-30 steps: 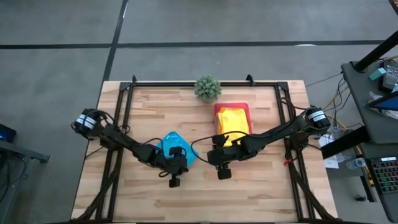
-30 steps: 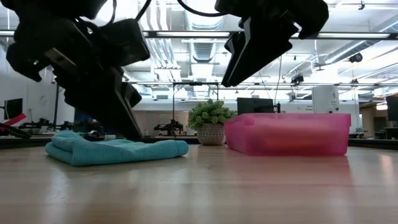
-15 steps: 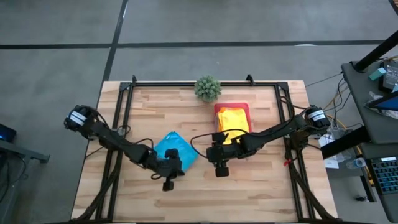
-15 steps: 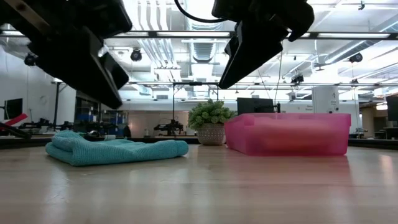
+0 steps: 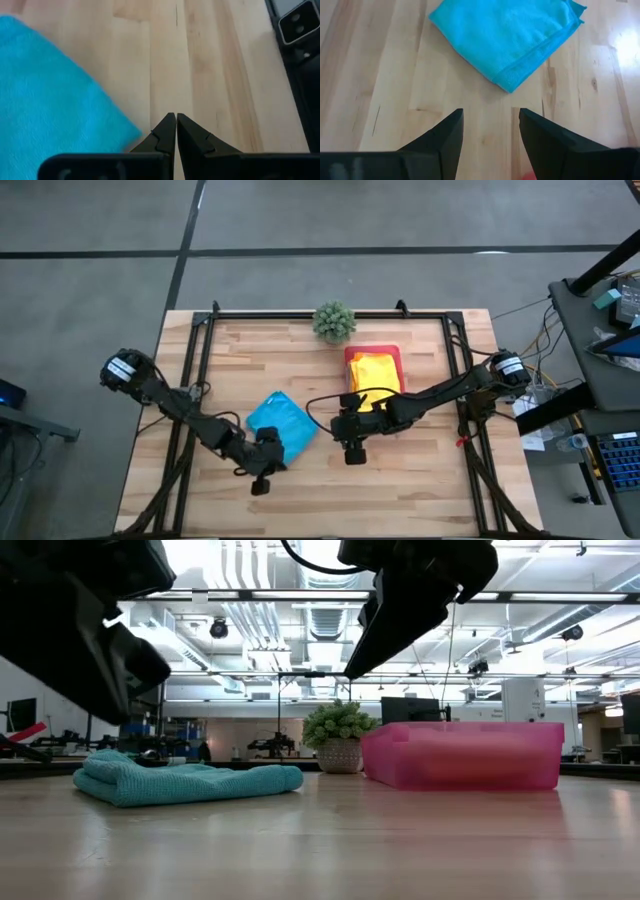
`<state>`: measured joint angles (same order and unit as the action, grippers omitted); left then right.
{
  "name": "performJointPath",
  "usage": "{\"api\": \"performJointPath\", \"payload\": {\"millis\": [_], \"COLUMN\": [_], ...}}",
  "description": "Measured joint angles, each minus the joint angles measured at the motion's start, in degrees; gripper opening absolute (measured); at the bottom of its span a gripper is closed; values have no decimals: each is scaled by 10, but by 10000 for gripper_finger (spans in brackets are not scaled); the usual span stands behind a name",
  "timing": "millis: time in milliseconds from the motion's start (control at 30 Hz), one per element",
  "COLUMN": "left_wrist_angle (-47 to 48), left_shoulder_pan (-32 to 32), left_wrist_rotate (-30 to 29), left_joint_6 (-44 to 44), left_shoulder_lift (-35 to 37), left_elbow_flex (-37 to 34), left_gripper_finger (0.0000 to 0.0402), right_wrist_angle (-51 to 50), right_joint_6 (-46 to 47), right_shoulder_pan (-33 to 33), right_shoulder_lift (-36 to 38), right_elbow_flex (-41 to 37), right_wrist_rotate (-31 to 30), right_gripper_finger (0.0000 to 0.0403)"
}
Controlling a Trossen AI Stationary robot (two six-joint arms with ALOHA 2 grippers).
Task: Fold microfiber towels
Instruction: Put the blue towel into the red bin
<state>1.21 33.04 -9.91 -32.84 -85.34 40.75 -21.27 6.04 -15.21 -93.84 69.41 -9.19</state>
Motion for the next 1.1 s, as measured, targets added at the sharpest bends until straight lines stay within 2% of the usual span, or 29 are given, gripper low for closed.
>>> {"api": "performJointPath", "payload": {"millis": [400,1100], "left_wrist_angle": [69,307], "left_shoulder_pan": [12,18], "left_wrist_rotate": [0,11], "left_joint_6": [-58,-193], "left_shoulder_lift": [0,2], "left_elbow_flex": [0,0], "left_gripper_finger": [1,1], "right_wrist_angle": [11,42], "right_joint_6": [4,9], "right_shoulder_pan": [4,10], "right_shoulder_lift": [0,0], "right_elbow_flex": [-15,-42], "right_wrist_rotate": [0,0], "right_gripper_finger": [183,183]}}
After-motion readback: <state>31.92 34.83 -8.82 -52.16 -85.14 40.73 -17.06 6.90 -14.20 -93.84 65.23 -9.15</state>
